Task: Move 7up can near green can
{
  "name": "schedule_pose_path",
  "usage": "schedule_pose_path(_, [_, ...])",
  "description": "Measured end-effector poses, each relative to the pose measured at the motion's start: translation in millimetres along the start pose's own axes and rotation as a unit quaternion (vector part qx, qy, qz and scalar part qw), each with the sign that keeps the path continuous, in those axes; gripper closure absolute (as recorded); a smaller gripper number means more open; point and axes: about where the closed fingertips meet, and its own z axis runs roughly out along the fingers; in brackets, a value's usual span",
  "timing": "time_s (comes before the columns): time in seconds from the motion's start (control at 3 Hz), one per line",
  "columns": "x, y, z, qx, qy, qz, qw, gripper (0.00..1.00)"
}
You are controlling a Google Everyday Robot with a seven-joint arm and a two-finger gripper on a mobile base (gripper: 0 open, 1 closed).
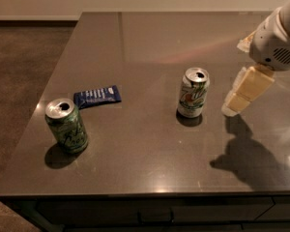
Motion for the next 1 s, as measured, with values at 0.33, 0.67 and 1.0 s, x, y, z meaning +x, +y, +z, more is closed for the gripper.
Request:
schedule_pose_path(0.33, [-13.2, -14.0, 21.5, 0.001, -0.04, 0.027, 0.9989, 0.0])
schedule_pose_path(0.67, [-25.1, -18.2, 38.5, 0.002, -0.07, 0.036, 0.9969, 0.0])
schedule_pose_path(1.0, [-36.8, -15.1, 52.7, -0.005, -0.098, 0.038, 0.9944, 0.0])
